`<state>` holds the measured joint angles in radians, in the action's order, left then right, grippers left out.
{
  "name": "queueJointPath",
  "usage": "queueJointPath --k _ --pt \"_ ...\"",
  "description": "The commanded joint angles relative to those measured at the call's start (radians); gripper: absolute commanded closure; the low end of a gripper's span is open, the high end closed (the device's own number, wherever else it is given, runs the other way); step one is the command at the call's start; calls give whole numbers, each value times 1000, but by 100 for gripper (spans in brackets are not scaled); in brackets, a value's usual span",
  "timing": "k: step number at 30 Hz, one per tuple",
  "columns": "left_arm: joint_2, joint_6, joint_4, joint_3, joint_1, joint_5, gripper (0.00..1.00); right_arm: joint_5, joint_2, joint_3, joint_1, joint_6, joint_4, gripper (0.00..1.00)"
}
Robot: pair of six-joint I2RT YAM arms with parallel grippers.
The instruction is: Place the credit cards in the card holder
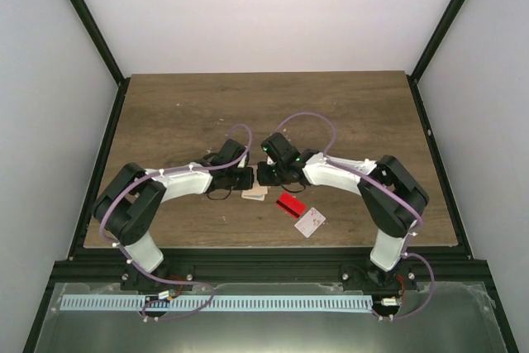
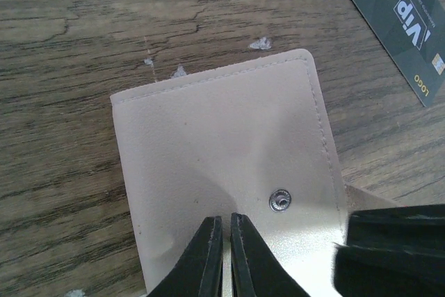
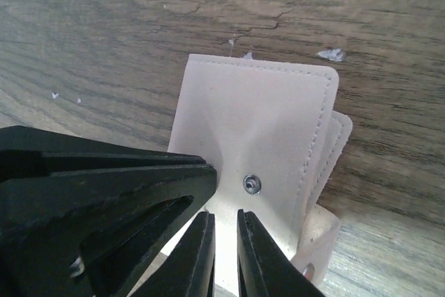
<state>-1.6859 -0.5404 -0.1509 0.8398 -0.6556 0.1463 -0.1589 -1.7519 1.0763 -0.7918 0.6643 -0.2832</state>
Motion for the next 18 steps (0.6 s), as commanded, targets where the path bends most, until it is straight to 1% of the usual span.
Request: queueJointPath --k 1,5,8,12,15,18 --pt "-23 33 -52 -32 -6 8 93 -32 -39 5 -6 -1 68 89" --pt "3 42 -53 -37 -6 18 93 -87 -24 -32 -6 -2 121 93" --pt "12 41 -57 -31 -6 32 93 -81 14 -88 -6 25 139 96" --pt "37 33 -72 -11 -6 48 91 -37 111 -203 -6 89 195 98" --pt "65 35 -89 18 -6 67 88 -20 204 -292 -6 121 253 98" --pt "77 49 -131 63 -6 74 83 -13 304 -382 -6 150 318 96"
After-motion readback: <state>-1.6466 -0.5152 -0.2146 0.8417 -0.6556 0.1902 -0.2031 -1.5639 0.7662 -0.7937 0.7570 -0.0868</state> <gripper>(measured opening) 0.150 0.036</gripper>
